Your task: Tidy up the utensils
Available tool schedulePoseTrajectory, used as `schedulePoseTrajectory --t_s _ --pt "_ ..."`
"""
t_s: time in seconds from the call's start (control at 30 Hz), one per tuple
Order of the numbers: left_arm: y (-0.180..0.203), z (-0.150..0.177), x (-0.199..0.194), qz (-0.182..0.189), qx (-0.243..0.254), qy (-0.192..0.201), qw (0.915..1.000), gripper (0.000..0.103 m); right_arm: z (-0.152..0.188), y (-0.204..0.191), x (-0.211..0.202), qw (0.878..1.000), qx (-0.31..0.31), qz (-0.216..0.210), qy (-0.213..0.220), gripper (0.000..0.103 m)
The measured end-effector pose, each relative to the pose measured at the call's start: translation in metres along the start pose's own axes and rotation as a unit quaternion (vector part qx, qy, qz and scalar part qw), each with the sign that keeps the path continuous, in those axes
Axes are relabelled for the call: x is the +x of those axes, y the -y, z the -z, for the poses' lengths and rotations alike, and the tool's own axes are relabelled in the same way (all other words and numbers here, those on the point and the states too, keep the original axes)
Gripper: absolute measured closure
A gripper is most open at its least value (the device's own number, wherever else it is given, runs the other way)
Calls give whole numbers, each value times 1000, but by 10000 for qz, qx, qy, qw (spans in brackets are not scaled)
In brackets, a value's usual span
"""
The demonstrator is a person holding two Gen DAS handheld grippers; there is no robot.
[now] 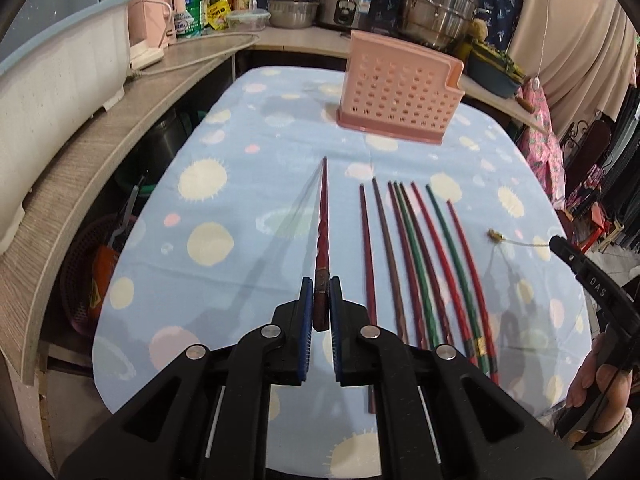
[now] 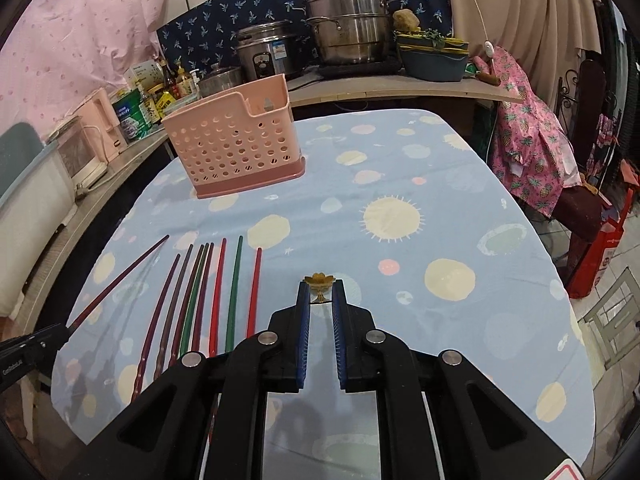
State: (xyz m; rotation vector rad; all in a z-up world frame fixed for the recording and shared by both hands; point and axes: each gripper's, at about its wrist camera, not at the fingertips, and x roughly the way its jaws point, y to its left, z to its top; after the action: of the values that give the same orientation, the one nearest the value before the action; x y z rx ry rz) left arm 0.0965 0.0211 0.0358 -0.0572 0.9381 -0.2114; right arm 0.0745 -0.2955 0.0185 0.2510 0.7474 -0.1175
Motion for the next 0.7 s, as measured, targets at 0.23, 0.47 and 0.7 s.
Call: schedulePoseTrajectory --t_s 0.23,0.47,0.7 --pt "-1 -34 -16 -35 -11 356 9994 95 -17 3 -2 9998 97 -102 120 93" --pt "0 -78 -28 -86 -54 781 9969 96 -36 -3 -3 9995 -2 -171 278 93" --pt "-2 -124 -36 -93 -161 1098 9938 96 -51 -12 -2 9990 -87 -297 337 102"
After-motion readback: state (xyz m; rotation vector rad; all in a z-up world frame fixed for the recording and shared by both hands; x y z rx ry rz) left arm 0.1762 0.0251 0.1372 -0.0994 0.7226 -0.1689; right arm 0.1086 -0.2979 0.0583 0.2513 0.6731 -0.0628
